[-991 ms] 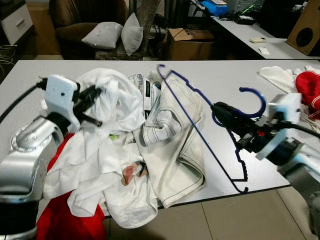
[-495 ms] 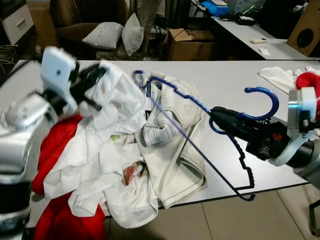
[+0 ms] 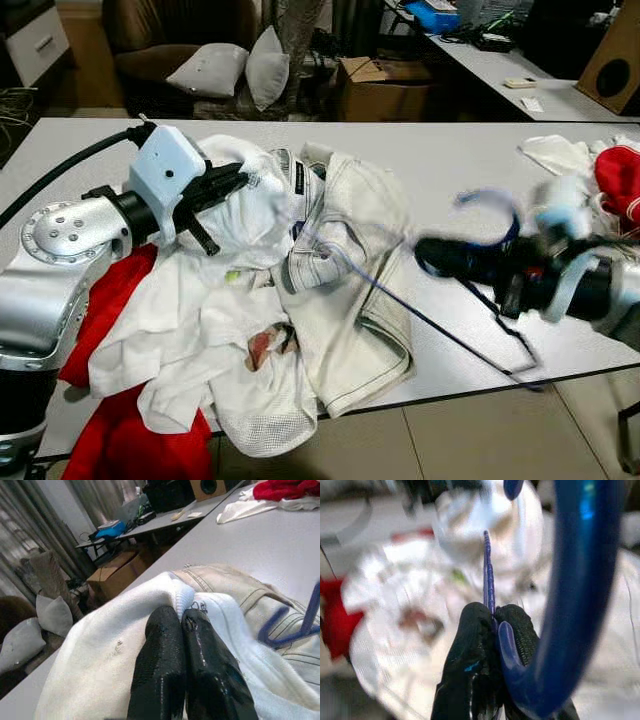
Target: Hang hanger
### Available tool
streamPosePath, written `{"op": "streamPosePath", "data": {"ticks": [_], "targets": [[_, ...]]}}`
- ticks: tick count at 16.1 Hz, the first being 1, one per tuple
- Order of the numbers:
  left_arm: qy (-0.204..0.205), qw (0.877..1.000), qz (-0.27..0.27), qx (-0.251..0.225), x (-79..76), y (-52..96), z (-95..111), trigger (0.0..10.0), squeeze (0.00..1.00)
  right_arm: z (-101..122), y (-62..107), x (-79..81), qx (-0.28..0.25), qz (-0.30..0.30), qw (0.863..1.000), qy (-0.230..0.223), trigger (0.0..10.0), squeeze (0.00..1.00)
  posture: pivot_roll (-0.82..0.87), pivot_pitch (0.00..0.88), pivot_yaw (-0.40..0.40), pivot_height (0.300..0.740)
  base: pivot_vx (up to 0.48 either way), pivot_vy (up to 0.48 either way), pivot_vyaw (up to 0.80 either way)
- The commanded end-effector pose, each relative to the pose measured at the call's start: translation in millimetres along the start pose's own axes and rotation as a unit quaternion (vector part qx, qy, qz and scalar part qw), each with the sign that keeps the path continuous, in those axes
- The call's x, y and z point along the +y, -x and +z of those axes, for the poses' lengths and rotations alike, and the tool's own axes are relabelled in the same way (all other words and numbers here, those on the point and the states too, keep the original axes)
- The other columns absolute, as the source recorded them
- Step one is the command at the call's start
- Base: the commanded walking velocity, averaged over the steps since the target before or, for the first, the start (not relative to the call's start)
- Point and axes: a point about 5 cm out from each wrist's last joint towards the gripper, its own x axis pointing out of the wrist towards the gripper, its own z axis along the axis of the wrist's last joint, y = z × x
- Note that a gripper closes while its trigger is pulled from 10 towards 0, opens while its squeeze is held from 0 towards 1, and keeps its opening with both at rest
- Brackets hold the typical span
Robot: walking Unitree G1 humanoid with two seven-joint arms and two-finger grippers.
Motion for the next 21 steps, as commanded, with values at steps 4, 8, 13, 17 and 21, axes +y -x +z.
{"op": "streamPosePath", "data": {"ticks": [4,8,13,17,21], "targets": [[0.008,0.999,-0.034,-0.018,-8.3,5.9,9,0.0,0.00,-7,-4.7,3.1,0.020,0.014,1.000,0.008,10.0,0.00,0.07,0.000,-0.083,0.740,0.000,0.000,0.00],[-0.020,1.000,-0.003,0.022,-0.5,9.8,-2,0.0,0.00,7,8.4,1.9,-0.014,0.023,0.999,0.016,10.0,0.00,0.08,0.000,-0.085,0.740,0.000,0.000,0.00],[-0.018,0.998,-0.039,0.040,-13.9,8.0,-8,0.0,0.00,26,24.9,3.3,-0.041,0.057,0.997,0.032,10.0,0.00,0.07,0.000,-0.073,0.740,0.000,0.000,0.00],[-0.003,0.999,-0.044,0.016,-19.4,4.1,-1,0.0,0.00,21,15.3,-0.1,-0.039,0.056,0.997,0.028,10.0,0.00,0.07,0.000,-0.080,0.740,0.000,0.000,0.00],[0.054,0.995,-0.071,-0.038,-24.4,6.4,15,0.0,0.00,9,2.1,-14.3,-0.023,0.010,0.999,0.026,10.0,0.00,0.09,0.000,-0.087,0.740,0.000,0.000,0.00]]}}
